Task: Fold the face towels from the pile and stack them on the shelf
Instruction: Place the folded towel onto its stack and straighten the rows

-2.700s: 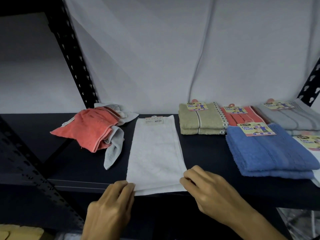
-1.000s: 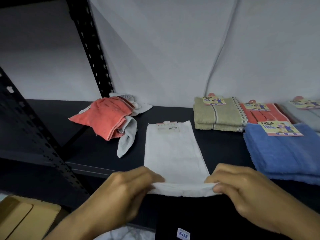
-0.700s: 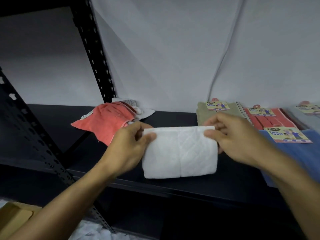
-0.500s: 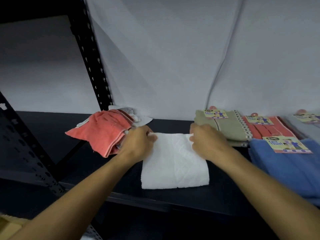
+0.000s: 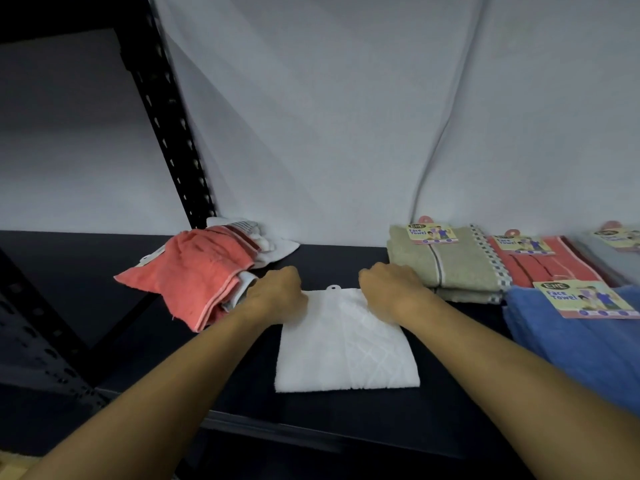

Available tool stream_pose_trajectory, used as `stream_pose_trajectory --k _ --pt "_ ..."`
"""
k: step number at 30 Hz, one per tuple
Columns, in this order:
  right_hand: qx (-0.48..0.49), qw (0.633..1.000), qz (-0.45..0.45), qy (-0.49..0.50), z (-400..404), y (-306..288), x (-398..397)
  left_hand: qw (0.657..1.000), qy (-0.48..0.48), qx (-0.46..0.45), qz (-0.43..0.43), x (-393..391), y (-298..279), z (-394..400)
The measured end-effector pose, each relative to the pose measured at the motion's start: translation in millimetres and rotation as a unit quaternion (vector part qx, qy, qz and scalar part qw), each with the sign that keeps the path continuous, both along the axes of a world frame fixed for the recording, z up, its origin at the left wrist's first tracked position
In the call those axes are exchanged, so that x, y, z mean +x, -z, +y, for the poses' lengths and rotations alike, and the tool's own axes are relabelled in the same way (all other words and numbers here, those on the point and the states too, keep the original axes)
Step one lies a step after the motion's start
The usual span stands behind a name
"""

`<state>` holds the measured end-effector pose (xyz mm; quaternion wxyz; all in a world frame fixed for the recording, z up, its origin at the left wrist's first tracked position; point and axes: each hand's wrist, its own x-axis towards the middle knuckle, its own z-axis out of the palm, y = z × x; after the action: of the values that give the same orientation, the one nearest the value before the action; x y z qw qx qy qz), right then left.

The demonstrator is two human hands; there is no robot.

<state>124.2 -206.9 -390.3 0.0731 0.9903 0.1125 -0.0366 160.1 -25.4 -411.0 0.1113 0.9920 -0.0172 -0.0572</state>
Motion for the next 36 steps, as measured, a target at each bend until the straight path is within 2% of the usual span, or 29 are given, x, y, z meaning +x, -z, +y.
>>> stream_pose_trajectory --k 6,10,14,18,20,23,26,29,32,36 --pt "-0.001 0.998 0.068 0.008 4.8 -9.9 -8.1 0.977 0.052 -0.065 0.196 0.7 -29.1 8.9" --pt "0.03 0.994 0.108 0.016 -4.1 -19.7 -19.2 0.969 0.092 -0.058 0.223 -10.7 -42.8 13.0" --pt "0.123 0.988 0.091 0.034 -21.3 -30.0 -23.6 0.982 0.137 -0.049 0.121 -24.9 -67.6 17.6" --pt "0.206 0.977 0.0 0.061 -32.7 -54.5 -29.2 0.983 0.145 -0.11 0.004 -37.3 -95.7 25.0" --pt "0.241 0.965 -0.074 0.078 -32.1 -71.2 -32.9 0.978 0.144 -0.121 -0.085 -42.9 -106.0 25.9" --pt "0.276 0.941 -0.181 0.077 -31.6 -81.4 -40.3 0.935 0.18 -0.105 -0.287 -51.9 -106.2 26.6" --pt "0.28 0.918 -0.277 0.05 -31.1 -59.1 -59.3 0.877 0.227 -0.126 -0.404 -67.5 -80.7 32.2" --pt "0.259 0.908 -0.328 -0.014 -30.1 -16.4 -89.5 0.865 0.257 -0.136 -0.41 -91.9 -37.2 39.7" --pt "0.228 0.932 -0.279 -0.047 -30.7 32.4 -120.0 0.888 0.261 -0.105 -0.365 -122.9 10.3 45.7" --pt "0.243 0.942 -0.226 -0.056 -34.1 64.9 -140.9 0.908 0.265 -0.022 -0.324 -150.6 38.1 48.7"
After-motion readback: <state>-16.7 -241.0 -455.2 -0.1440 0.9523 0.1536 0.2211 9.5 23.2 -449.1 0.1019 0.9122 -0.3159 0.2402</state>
